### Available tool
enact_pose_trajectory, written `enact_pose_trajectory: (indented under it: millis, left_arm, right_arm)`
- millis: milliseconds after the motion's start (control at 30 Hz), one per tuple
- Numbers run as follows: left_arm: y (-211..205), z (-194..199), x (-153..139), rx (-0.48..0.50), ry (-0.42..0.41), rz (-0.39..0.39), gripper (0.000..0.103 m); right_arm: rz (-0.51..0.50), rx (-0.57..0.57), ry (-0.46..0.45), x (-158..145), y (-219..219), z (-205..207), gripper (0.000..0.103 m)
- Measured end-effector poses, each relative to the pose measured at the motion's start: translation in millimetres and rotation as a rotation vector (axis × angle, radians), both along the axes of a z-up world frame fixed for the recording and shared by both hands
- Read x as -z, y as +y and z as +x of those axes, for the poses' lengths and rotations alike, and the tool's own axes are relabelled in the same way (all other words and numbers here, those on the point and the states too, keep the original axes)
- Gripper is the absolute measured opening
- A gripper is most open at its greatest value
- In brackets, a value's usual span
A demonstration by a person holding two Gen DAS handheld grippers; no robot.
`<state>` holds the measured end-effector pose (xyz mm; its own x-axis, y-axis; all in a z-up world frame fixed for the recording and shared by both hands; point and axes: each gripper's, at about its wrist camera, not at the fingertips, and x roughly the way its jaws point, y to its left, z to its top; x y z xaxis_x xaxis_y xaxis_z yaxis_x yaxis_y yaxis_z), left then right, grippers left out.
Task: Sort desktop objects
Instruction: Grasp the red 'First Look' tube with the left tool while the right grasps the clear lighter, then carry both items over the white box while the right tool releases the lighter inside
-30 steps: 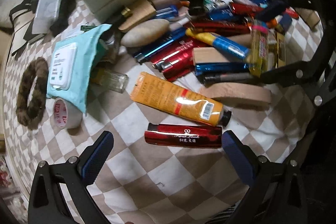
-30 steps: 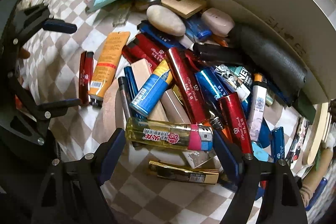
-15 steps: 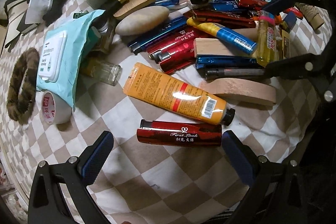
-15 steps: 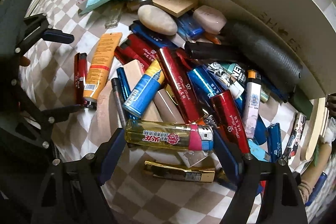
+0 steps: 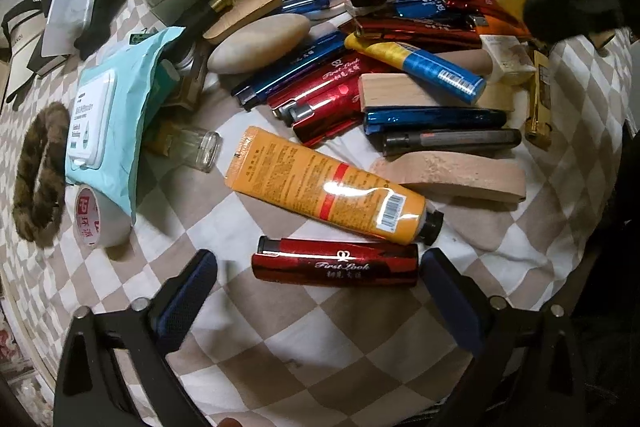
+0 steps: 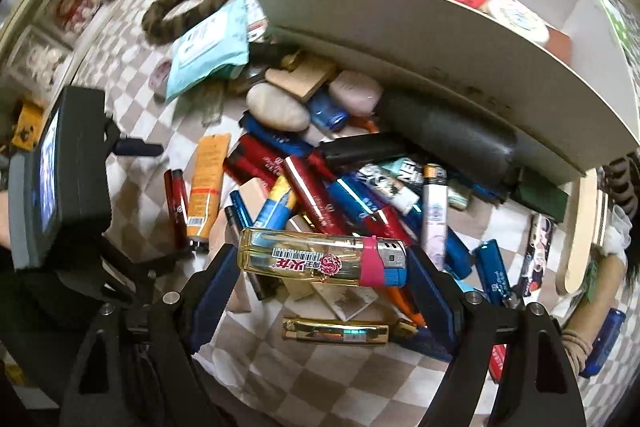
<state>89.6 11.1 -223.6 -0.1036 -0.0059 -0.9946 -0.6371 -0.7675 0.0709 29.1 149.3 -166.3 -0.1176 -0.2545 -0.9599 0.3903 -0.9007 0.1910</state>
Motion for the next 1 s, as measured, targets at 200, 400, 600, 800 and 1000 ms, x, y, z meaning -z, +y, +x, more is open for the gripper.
enact_pose_trajectory:
  millis: [200,400,600,800,1000]
  left_arm:
    - [2.4,9.6,-0.4,-0.006,-0.021,0.005,0.083]
    - [1.0,17.9,-5.2,-0.057,-0.004,-0.013,0.083]
    - [-2.6,25.0,-31.5,-0.124,0.075,0.017,0.083]
    - [-10.8,1.1,-78.9,-0.204,0.167,0.149,0.083]
    - [-20.4,-70.7,-116.9,-0.243,0.275,0.246,0.083]
  right_arm:
    - [-0.01,0.036,0.011,0.7,0.2,-6.4,0.083]
    - [-0.033,0.077,0.039,-8.8,9.4,-10.7,0.083]
    - [-0.095,0.14,0.097,-35.1,32.9,-14.8,0.083]
    - [-0.167,0.23,0.186,-71.9,63.6,-18.8,0.083]
    - [-0.249,0.323,0.293,-112.6,89.1,-30.7,0.083]
